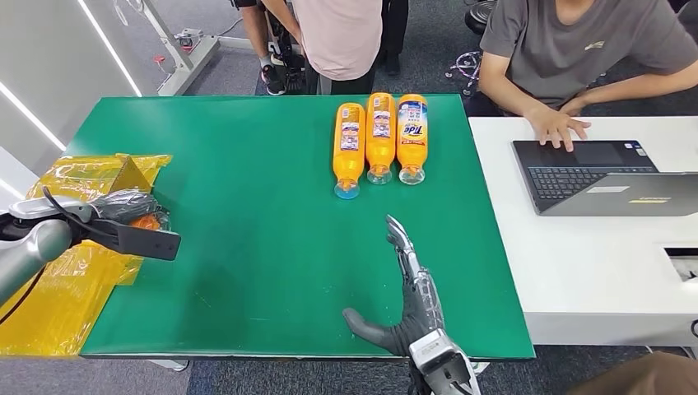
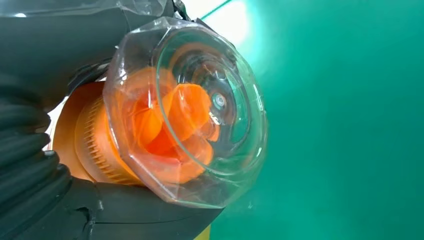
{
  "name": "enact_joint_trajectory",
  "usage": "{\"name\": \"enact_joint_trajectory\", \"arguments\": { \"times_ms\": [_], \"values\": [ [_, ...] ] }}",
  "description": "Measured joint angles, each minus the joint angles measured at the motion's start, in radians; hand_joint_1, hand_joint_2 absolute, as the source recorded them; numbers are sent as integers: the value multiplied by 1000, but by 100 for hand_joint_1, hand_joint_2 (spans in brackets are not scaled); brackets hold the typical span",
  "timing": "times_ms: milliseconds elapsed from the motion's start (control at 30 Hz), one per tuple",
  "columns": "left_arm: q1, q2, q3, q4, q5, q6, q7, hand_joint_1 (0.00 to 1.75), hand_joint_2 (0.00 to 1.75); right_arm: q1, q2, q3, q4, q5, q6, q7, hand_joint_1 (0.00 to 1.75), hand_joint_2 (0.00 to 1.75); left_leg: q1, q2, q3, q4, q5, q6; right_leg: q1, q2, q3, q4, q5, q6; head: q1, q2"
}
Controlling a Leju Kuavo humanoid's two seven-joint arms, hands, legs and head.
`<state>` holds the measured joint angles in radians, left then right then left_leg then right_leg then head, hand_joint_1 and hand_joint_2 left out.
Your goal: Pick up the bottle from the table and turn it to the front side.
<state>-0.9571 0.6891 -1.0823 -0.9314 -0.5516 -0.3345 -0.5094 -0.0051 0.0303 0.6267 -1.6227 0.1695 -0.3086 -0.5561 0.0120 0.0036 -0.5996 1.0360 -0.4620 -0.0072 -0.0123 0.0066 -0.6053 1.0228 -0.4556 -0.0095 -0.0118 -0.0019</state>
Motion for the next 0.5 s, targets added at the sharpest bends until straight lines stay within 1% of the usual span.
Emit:
{"name": "enact_joint_trajectory", "arguments": {
  "times_ms": [133,267,400,500],
  "values": [
    [-2,-27,-33,68,-2,40,-13,175,175,-10,-1,2,-8,1,-5,11,0,175,0,0,0,0,0,0,0,0,1,0,0,0,0,0],
    [25,-63,-56,131,-17,83,-19,175,175,-22,-2,3,-16,7,-13,26,0,175,-1,0,0,0,0,0,0,0,1,0,0,0,0,0],
    [54,-89,-68,174,-35,98,-31,175,175,-29,-2,3,-24,10,-11,37,0,175,0,0,0,0,0,0,0,0,1,0,0,0,0,0],
    [61,-101,-74,192,-48,100,-41,175,175,-33,-2,3,-29,14,-10,42,0,175,0,-1,0,0,0,0,0,-1,1,0,0,0,0,0]
  ]
}}
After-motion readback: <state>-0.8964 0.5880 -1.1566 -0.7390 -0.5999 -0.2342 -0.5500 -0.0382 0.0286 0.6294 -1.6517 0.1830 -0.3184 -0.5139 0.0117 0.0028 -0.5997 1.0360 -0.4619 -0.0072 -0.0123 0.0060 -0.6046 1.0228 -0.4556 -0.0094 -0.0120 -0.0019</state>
